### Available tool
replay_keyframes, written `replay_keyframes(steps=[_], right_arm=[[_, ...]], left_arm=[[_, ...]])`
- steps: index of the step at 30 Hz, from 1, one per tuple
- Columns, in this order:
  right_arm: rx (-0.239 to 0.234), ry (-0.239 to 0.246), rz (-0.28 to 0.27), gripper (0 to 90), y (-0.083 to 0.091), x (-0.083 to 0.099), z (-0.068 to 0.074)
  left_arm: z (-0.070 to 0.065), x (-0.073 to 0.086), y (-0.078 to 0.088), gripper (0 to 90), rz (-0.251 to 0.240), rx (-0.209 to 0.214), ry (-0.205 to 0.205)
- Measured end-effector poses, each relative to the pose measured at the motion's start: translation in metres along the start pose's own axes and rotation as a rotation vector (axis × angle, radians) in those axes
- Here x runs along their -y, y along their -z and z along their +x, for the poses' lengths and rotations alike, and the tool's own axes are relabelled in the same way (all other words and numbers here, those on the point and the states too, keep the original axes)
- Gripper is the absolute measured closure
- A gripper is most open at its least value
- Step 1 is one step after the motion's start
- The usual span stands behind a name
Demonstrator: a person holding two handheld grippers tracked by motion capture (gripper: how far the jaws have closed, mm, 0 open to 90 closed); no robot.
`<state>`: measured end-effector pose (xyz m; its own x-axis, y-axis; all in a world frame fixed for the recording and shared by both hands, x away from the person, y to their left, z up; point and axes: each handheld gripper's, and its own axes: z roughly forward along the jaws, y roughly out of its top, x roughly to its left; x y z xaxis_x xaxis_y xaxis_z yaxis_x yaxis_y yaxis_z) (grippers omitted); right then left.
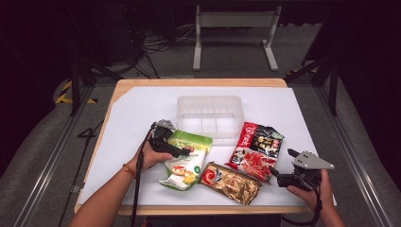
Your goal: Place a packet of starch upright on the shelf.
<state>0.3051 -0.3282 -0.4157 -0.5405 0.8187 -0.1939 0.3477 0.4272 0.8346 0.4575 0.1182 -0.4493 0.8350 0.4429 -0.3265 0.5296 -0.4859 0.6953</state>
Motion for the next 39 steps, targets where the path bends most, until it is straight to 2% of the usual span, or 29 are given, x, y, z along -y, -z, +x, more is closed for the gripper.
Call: replay_keyframes(steps=[5, 6, 7, 9, 10, 11, 12, 18, 22, 25, 28, 30, 31, 35, 39], right_arm=[[-0.004, -0.002, 0.003, 11.9, 0.0, 0.0, 0.0], [-0.004, -0.002, 0.003, 11.9, 0.0, 0.0, 0.0], [-0.009, 0.001, 0.006, 12.0, 0.001, -0.001, 0.001], [-0.013, 0.01, 0.015, 12.2, -0.001, -0.001, 0.002], [-0.014, 0.015, 0.016, 12.1, -0.001, 0.0, 0.002], [-0.014, 0.019, 0.018, 12.2, -0.001, -0.001, 0.003], [-0.012, 0.024, 0.021, 12.2, -0.001, -0.001, 0.003], [-0.012, 0.023, 0.018, 12.6, 0.0, -0.001, 0.003], [-0.014, 0.023, 0.028, 13.2, 0.001, 0.0, 0.002], [-0.016, 0.027, 0.03, 13.2, 0.001, 0.0, 0.002], [-0.012, 0.028, 0.034, 13.2, 0.001, 0.0, 0.002], [-0.01, 0.028, 0.033, 13.2, 0.001, 0.001, 0.002], [-0.01, 0.028, 0.033, 13.2, 0.001, 0.001, 0.002], [-0.013, 0.026, 0.036, 13.2, 0.001, 0.001, 0.0], [-0.014, 0.027, 0.039, 13.2, 0.0, 0.002, 0.0]], left_arm=[[-0.001, 0.006, 0.006, 53.6, -0.03, 0.03, 0.034], [-0.001, 0.006, 0.006, 63.7, -0.03, 0.03, 0.034], [-0.003, 0.007, 0.008, 63.7, -0.032, 0.023, 0.02], [-0.009, 0.007, 0.01, 81.3, -0.035, 0.008, -0.006], [-0.014, 0.007, 0.012, 84.0, -0.033, -0.013, -0.034], [-0.014, 0.007, 0.012, 86.5, -0.033, -0.013, -0.034], [-0.018, 0.006, 0.013, 88.3, -0.023, -0.036, -0.055], [-0.027, 0.007, 0.025, 89.8, -0.039, -0.07, -0.081], [-0.039, 0.005, 0.038, 89.9, -0.068, -0.131, -0.13], [-0.048, 0.001, 0.05, 89.9, -0.128, -0.117, -0.15], [-0.053, -0.001, 0.056, 90.0, -0.153, -0.126, -0.156], [-0.058, -0.002, 0.067, 90.0, -0.203, -0.12, -0.162], [-0.058, -0.002, 0.067, 90.0, -0.203, -0.12, -0.162], [-0.07, -0.004, 0.079, 90.0, -0.256, -0.123, -0.178], [-0.082, -0.007, 0.089, 90.0, -0.29, -0.119, -0.205]])
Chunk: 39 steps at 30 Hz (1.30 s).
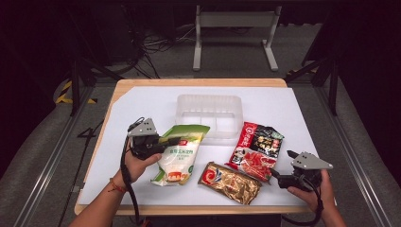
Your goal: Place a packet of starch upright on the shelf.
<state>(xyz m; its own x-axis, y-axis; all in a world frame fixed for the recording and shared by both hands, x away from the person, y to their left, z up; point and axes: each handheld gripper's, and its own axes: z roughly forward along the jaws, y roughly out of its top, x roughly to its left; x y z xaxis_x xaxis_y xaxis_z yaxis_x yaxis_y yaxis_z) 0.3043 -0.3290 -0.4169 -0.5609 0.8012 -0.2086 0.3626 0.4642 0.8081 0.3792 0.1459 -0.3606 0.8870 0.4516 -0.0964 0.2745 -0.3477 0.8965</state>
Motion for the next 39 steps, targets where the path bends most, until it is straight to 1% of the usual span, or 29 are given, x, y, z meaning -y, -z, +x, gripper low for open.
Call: replay_keyframes(steps=[1, 3, 4, 7, 10, 11, 12, 15, 16, 17, 20, 21, 23, 27, 29, 30, 31, 32, 35, 36, 38, 39], right_arm=[[0.001, -0.001, -0.001, 13.2, 0.0, 0.0, 0.0], [0.003, -0.003, -0.002, 13.2, 0.0, 0.0, 0.0], [0.004, -0.005, -0.003, 13.2, 0.001, 0.0, -0.001], [0.004, -0.008, -0.004, 13.2, 0.001, 0.0, -0.001], [0.005, -0.011, -0.006, 13.2, 0.001, 0.0, -0.001], [0.007, -0.012, -0.006, 13.2, 0.001, 0.0, -0.001], [0.007, -0.012, -0.006, 13.2, 0.001, 0.0, -0.001], [0.006, -0.017, -0.01, 13.2, 0.001, -0.001, -0.001], [0.008, -0.016, -0.01, 13.2, 0.001, -0.001, -0.001], [0.007, -0.017, -0.011, 13.1, 0.001, 0.0, -0.001], [0.011, -0.028, -0.016, 13.1, 0.001, 0.0, -0.002], [0.013, -0.028, -0.017, 13.0, 0.002, 0.0, -0.002], [0.009, -0.039, -0.024, 12.9, 0.002, 0.0, -0.003], [0.007, -0.042, -0.031, 12.6, 0.002, 0.0, -0.004], [0.01, -0.04, -0.031, 12.6, 0.002, 0.0, -0.004], [0.008, -0.041, -0.031, 12.6, 0.002, 0.0, -0.004], [0.012, -0.041, -0.03, 12.6, 0.002, 0.0, -0.004], [0.012, -0.041, -0.03, 12.6, 0.002, 0.0, -0.004], [0.014, -0.042, -0.031, 12.4, 0.002, 0.001, -0.004], [0.014, -0.043, -0.032, 12.4, 0.003, 0.001, -0.005], [0.014, -0.046, -0.032, 12.4, 0.003, 0.001, -0.005], [0.014, -0.046, -0.032, 12.4, 0.003, 0.001, -0.005]], left_arm=[[-0.002, -0.001, 0.001, 90.0, -0.013, 0.002, -0.004], [-0.004, -0.004, 0.004, 90.0, -0.024, -0.018, -0.009], [-0.004, -0.005, 0.005, 90.0, -0.032, -0.019, -0.002], [-0.003, -0.008, 0.01, 90.0, -0.067, -0.038, 0.002], [-0.003, -0.012, 0.014, 90.0, -0.094, -0.047, 0.01], [-0.003, -0.015, 0.015, 90.0, -0.106, -0.049, 0.021], [-0.003, -0.015, 0.015, 90.0, -0.106, -0.049, 0.021], [-0.004, -0.019, 0.015, 90.0, -0.133, -0.057, 0.023], [-0.005, -0.021, 0.016, 90.0, -0.141, -0.052, 0.017], [-0.006, -0.024, 0.016, 90.0, -0.147, -0.058, 0.014], [-0.006, -0.029, 0.016, 90.0, -0.16, -0.076, 0.005], [-0.006, -0.031, 0.015, 90.0, -0.169, -0.088, 0.006], [-0.003, -0.034, 0.014, 90.0, -0.196, -0.09, 0.021], [0.001, -0.041, 0.012, 90.0, -0.231, -0.111, 0.032], [0.003, -0.046, 0.01, 90.0, -0.241, -0.123, 0.034], [0.003, -0.046, 0.01, 90.0, -0.241, -0.123, 0.034], [0.005, -0.052, 0.008, 90.0, -0.25, -0.131, 0.043], [0.005, -0.052, 0.008, 90.0, -0.25, -0.131, 0.043], [0.008, -0.064, 0.002, 90.0, -0.256, -0.15, 0.04], [0.011, -0.068, -0.001, 90.0, -0.268, -0.151, 0.058], [0.016, -0.073, -0.006, 90.0, -0.269, -0.17, 0.063], [0.016, -0.073, -0.006, 90.0, -0.269, -0.17, 0.063]])
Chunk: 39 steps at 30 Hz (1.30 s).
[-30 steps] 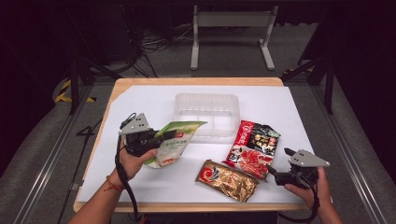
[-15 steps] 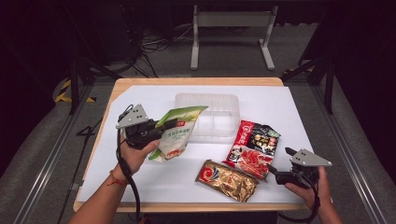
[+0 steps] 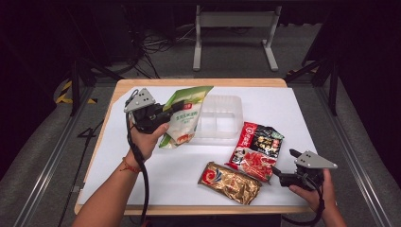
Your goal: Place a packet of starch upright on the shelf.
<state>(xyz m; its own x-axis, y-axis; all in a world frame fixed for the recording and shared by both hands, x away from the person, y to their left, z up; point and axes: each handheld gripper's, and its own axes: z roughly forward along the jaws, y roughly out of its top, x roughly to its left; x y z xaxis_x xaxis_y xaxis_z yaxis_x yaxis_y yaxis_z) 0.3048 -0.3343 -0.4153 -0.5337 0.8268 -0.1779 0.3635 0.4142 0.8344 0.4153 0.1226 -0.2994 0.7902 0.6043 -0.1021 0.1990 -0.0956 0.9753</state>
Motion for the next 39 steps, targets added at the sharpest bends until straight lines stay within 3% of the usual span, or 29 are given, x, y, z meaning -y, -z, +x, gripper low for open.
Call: replay_keyframes(steps=[6, 8, 13, 15, 21, 30, 33, 36, 39], right_arm=[[0.0, 0.003, -0.004, 12.3, 0.0, 0.0, 0.0], [-0.002, 0.001, -0.002, 12.4, -0.001, 0.001, 0.0], [0.003, 0.005, -0.015, 12.5, 0.0, 0.001, -0.001], [0.005, 0.002, -0.018, 12.5, 0.0, 0.001, -0.001], [0.002, 0.002, -0.01, 12.6, -0.001, 0.002, -0.002], [0.001, 0.004, -0.004, 12.5, -0.002, 0.003, -0.002], [-0.001, 0.008, 0.002, 12.6, -0.003, 0.003, -0.001], [-0.003, 0.013, 0.006, 12.5, -0.004, 0.003, 0.0], [-0.007, 0.019, 0.007, 12.6, -0.004, 0.003, 0.0]], left_arm=[[0.01, -0.007, -0.022, 90.0, 0.013, -0.069, -0.003], [0.016, -0.008, -0.029, 90.0, 0.013, -0.079, 0.025], [0.026, -0.01, -0.044, 90.0, 0.025, -0.129, 0.031], [0.033, -0.008, -0.05, 90.0, 0.017, -0.137, 0.071], [0.042, -0.005, -0.062, 90.0, 0.01, -0.173, 0.089], [0.044, -0.005, -0.082, 90.0, 0.007, -0.223, 0.043], [0.047, -0.006, -0.087, 90.0, -0.002, -0.23, 0.066], [0.049, -0.008, -0.092, 90.0, -0.001, -0.246, 0.047], [0.052, -0.011, -0.096, 90.0, -0.009, -0.257, 0.062]])
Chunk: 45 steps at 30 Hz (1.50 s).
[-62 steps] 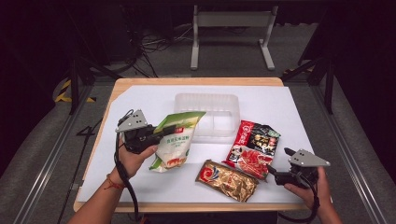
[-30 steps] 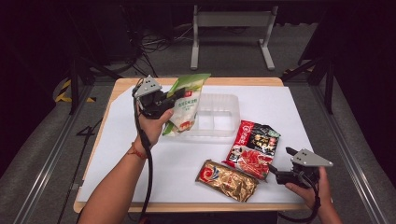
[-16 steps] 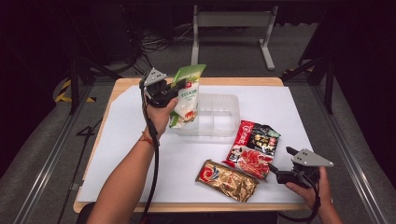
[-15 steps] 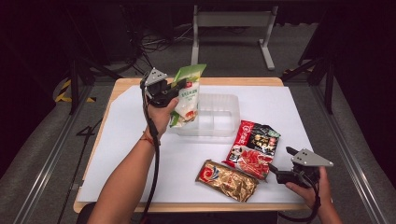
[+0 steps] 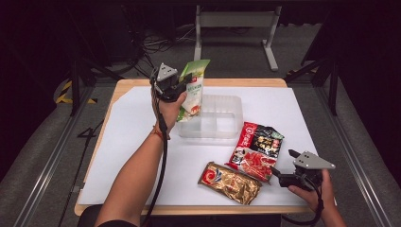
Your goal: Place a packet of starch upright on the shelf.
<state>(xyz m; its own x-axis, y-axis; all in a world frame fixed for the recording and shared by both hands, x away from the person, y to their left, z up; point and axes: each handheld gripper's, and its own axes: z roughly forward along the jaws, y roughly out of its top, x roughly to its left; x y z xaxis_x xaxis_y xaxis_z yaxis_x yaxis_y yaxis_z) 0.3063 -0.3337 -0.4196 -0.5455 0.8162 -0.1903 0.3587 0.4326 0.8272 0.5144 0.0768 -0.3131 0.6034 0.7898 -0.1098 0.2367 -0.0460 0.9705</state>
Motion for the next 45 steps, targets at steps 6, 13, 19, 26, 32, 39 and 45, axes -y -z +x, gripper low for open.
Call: replay_keyframes(steps=[6, 13, 19, 26, 32, 39, 45], right_arm=[[0.0, 0.0, 0.003, 12.6, -0.001, 0.001, 0.0], [-0.004, 0.0, 0.004, 12.6, 0.0, 0.001, 0.0], [-0.007, 0.006, 0.006, 12.6, -0.001, 0.0, 0.001], [-0.009, 0.004, 0.008, 12.6, -0.002, 0.0, 0.002], [-0.01, 0.006, 0.011, 12.7, -0.003, 0.0, 0.002], [-0.016, 0.013, 0.02, 12.7, -0.004, 0.001, 0.003], [-0.022, 0.022, 0.026, 12.7, -0.005, 0.001, 0.005]], left_arm=[[0.0, -0.002, -0.005, 90.0, -0.015, 0.001, 0.011], [0.0, 0.014, -0.014, 89.9, 0.004, 0.013, 0.027], [0.01, 0.02, -0.007, 89.4, 0.003, 0.018, 0.043], [0.024, 0.031, 0.006, 89.4, 0.02, -0.016, 0.0], [0.022, 0.037, 0.016, 89.5, 0.012, -0.03, -0.067], [0.027, 0.046, 0.028, 80.0, -0.017, 0.023, -0.085], [0.026, 0.057, 0.033, 69.0, 0.008, 0.09, -0.149]])
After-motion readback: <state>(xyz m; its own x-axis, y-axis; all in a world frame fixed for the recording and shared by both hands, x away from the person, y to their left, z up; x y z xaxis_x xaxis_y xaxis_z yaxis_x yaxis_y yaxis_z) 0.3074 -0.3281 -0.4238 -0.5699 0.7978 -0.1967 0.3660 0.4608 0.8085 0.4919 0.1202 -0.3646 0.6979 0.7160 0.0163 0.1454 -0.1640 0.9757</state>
